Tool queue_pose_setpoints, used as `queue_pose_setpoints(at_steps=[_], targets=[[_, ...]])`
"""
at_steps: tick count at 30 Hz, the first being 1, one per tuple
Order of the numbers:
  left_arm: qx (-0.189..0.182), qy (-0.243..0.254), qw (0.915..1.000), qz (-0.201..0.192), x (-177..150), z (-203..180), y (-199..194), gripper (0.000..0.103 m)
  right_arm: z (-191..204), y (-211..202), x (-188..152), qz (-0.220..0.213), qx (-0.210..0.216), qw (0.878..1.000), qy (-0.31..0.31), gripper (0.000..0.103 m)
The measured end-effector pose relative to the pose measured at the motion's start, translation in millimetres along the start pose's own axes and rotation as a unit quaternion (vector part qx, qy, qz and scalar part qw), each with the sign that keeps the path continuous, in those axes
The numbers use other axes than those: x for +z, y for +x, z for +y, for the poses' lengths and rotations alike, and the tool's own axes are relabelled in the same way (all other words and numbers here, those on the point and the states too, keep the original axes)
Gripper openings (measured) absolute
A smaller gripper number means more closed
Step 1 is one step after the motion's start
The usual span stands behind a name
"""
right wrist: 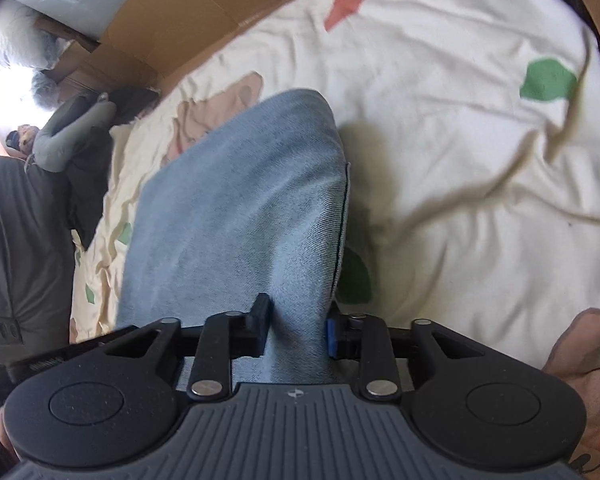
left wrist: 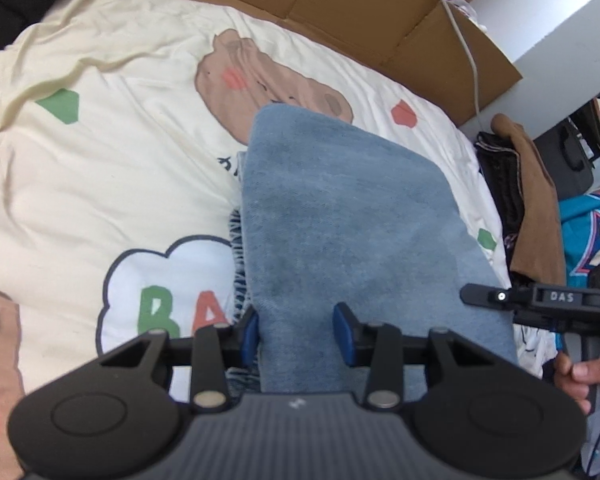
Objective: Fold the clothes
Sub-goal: 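Close both tools on the jeans stack edges and lift it, then carry the held jeans stack with both tools toward the blue cloth pile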
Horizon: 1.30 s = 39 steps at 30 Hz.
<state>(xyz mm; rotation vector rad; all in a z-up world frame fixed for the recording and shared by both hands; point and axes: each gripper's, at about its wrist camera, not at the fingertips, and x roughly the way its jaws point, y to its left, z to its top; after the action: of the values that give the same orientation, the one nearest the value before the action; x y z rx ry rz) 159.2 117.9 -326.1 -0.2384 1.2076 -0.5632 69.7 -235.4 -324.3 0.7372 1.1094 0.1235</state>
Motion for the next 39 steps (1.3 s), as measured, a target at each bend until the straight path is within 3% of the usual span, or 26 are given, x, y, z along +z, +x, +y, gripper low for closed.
queue_pose_setpoints(at_steps=[7,12,20,28,31,33,35,37,39], targets=[[-0.024,0.019,0.9995,0.009,12.0,14.4,-5.8,0.044,-18.7,4.7,6.2,0.005,0.031,0.999,0.038,0.039],[-0.046,-0.005,0.9989,0.004,21.2,29.9,0.7,0.057,-26.2,12.2,4.1,0.006,0.046,0.997,0.057,0.049],[-0.098,-0.034,0.9944,0.019,7.7,43.1,26.5,0.076,-24.4,22.2,4.8,0.023,0.053,0.997,0.048,0.051],[-0.156,-0.065,0.9852,0.028,14.1,57.2,49.9,0.078,-30.0,27.9,8.0,0.026,0.072,0.995,0.063,0.053],[-0.17,-0.071,0.9822,0.037,18.8,59.4,58.0,0.079,-23.0,27.1,10.2,0.033,0.078,0.995,0.052,0.043],[-0.174,-0.072,0.9815,0.038,20.0,60.0,59.1,0.076,-19.2,23.2,12.3,0.039,0.088,0.995,0.042,0.037],[-0.183,-0.085,0.9787,0.039,20.7,63.9,56.8,0.066,-20.2,18.7,15.1,0.044,0.099,0.993,0.039,0.036],[-0.197,-0.103,0.9742,0.042,22.1,69.4,54.3,0.057,-22.8,20.7,15.9,0.054,0.094,0.993,0.037,0.039],[-0.202,-0.104,0.9723,0.052,24.9,72.3,55.8,0.056,-26.4,26.5,16.2,0.06,0.088,0.994,0.039,0.046]])
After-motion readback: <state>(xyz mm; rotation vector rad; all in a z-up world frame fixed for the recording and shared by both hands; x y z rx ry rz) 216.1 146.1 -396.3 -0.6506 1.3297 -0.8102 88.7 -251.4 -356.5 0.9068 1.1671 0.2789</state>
